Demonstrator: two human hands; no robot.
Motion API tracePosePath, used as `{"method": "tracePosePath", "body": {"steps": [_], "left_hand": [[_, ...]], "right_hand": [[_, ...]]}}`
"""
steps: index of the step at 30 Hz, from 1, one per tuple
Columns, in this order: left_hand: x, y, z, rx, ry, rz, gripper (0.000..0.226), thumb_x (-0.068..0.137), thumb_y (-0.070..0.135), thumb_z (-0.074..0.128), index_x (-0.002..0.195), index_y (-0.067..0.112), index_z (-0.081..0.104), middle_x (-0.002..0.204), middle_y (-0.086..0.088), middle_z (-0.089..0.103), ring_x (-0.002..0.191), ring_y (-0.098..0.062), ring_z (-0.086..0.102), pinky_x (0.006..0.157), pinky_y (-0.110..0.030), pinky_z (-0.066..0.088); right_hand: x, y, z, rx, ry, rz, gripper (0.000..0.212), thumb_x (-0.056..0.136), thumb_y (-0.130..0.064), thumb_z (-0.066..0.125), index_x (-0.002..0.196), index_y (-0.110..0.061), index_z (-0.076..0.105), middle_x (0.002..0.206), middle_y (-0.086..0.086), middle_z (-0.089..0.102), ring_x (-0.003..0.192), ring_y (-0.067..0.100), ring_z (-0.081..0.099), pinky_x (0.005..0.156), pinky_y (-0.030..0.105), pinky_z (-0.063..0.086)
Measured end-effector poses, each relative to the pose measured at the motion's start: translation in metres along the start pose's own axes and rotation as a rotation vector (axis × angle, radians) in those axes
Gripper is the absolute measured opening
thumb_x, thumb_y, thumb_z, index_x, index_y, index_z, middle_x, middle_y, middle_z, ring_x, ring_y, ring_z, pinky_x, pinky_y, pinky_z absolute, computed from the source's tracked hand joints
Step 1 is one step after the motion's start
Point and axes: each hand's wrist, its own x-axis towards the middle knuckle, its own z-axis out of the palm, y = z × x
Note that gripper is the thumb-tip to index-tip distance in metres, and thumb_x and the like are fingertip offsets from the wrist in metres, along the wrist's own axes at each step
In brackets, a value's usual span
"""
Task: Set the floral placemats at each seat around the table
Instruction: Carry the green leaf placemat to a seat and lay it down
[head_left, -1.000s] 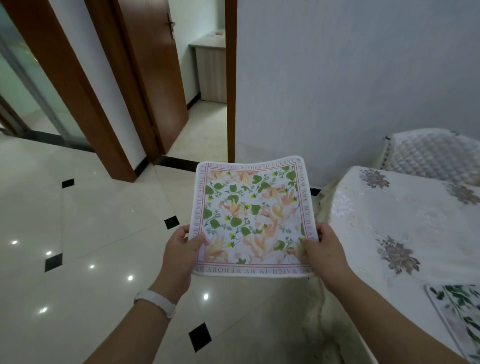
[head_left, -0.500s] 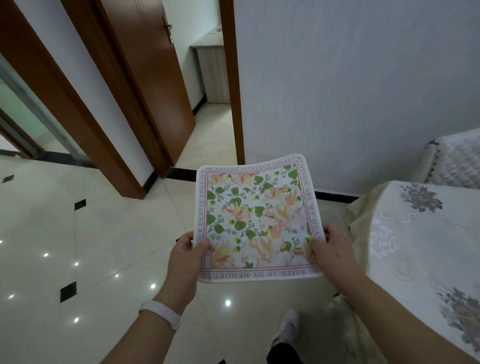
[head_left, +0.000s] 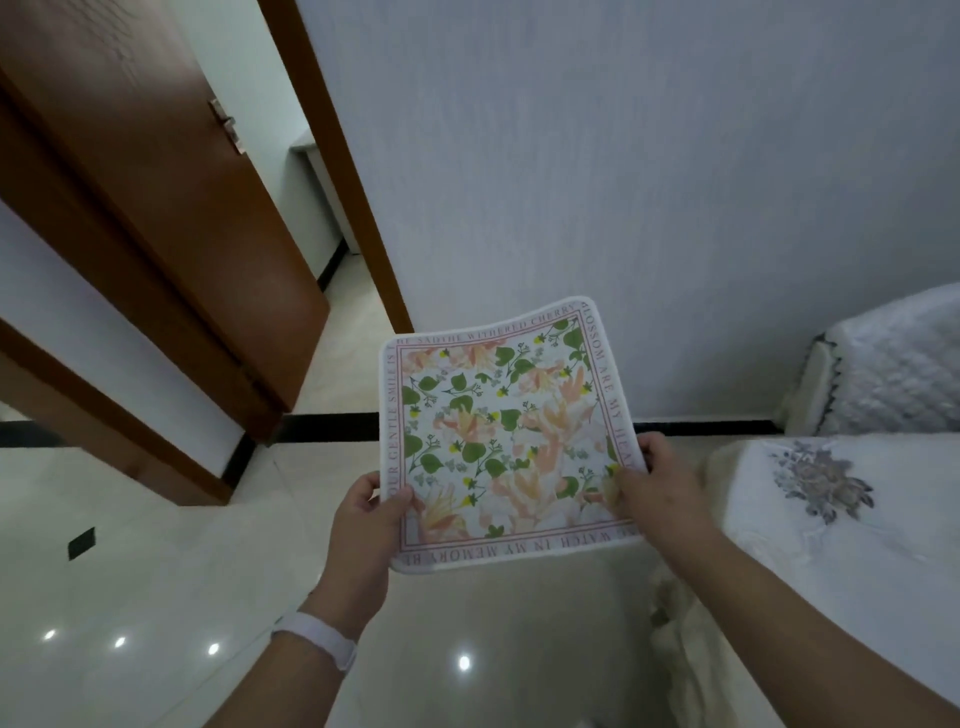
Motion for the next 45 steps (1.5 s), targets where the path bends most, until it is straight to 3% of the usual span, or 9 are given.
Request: {"method": "tracePosePath", "body": {"steps": [4,8,13,18,21,25,31,37,45], "left_hand": [[0.036,0.017,0.047,0.083,-0.097,0.036,0.009,0.093,0.003,0.060,0.099,0.008,0.064,0.102,-0.019,0.072,0.090,-0.038,0.070,0.083,-0.057,0.056],[0.072,0.026,0.092,0.102,-0.189,0.048,0.010,0.094,0.004,0.059,0.097,0.013,0.063,0.098,-0.013,0.072,0.082,-0.029,0.070,0.070,-0.042,0.057],[0.127,0.030,0.145,0.110,-0.323,0.010,0.010,0.094,0.005,0.059,0.103,0.009,0.063,0.096,-0.007,0.072,0.078,-0.017,0.071,0.058,-0.027,0.056],[0.203,0.045,0.206,0.098,-0.469,-0.027,0.010,0.094,0.002,0.058,0.099,0.009,0.062,0.092,-0.010,0.072,0.075,-0.021,0.072,0.058,-0.033,0.058],[0.255,0.068,0.242,0.098,-0.565,-0.020,0.007,0.093,0.002,0.059,0.095,0.007,0.063,0.091,-0.012,0.073,0.074,-0.021,0.073,0.058,-0.035,0.059],[0.313,0.095,0.290,0.072,-0.691,-0.058,0.008,0.093,0.002,0.060,0.097,0.007,0.064,0.098,-0.017,0.073,0.086,-0.035,0.072,0.074,-0.053,0.058],[0.353,0.130,0.355,0.073,-0.859,-0.059,0.013,0.093,0.001,0.060,0.103,0.007,0.064,0.094,-0.012,0.074,0.084,-0.031,0.072,0.060,-0.040,0.060],[0.366,0.137,0.417,0.142,-0.975,-0.092,0.014,0.093,0.002,0.060,0.104,0.009,0.064,0.099,-0.015,0.074,0.088,-0.036,0.072,0.074,-0.051,0.059],[0.369,0.134,0.511,0.201,-1.073,-0.109,0.011,0.092,0.002,0.060,0.096,0.012,0.064,0.095,-0.012,0.075,0.086,-0.033,0.072,0.073,-0.048,0.058]], "right_hand": [[0.028,0.004,-0.026,0.040,0.078,0.032,0.022,0.090,-0.004,0.052,0.097,-0.024,0.056,0.096,-0.002,0.067,0.081,0.016,0.068,0.064,0.040,0.060],[0.052,0.006,-0.041,0.058,0.187,0.068,0.023,0.091,-0.003,0.053,0.106,-0.020,0.056,0.098,-0.003,0.065,0.078,0.010,0.062,0.056,0.028,0.050],[0.094,0.007,-0.052,0.020,0.291,0.147,0.021,0.090,-0.008,0.057,0.096,-0.029,0.056,0.096,-0.004,0.066,0.084,0.017,0.064,0.075,0.045,0.057],[0.154,-0.007,-0.052,0.027,0.418,0.177,0.021,0.090,-0.007,0.055,0.099,-0.026,0.058,0.097,-0.003,0.067,0.087,0.019,0.065,0.076,0.046,0.057],[0.192,-0.023,-0.047,0.057,0.516,0.212,0.018,0.091,-0.006,0.055,0.100,-0.022,0.057,0.098,-0.001,0.067,0.084,0.017,0.065,0.064,0.036,0.055],[0.232,-0.057,-0.047,0.039,0.647,0.218,0.017,0.091,-0.008,0.055,0.094,-0.025,0.055,0.094,-0.002,0.066,0.083,0.018,0.066,0.067,0.038,0.058],[0.261,-0.079,-0.055,0.055,0.795,0.231,0.015,0.091,-0.011,0.055,0.098,-0.025,0.055,0.095,0.000,0.066,0.083,0.022,0.067,0.072,0.046,0.061],[0.280,-0.076,-0.074,0.156,0.917,0.281,0.021,0.087,-0.009,0.056,0.098,-0.027,0.056,0.099,0.000,0.069,0.086,0.022,0.069,0.073,0.050,0.061],[0.316,-0.054,-0.118,0.213,1.022,0.340,0.023,0.085,-0.004,0.055,0.094,-0.025,0.055,0.097,-0.001,0.067,0.087,0.023,0.067,0.071,0.048,0.061]]}}
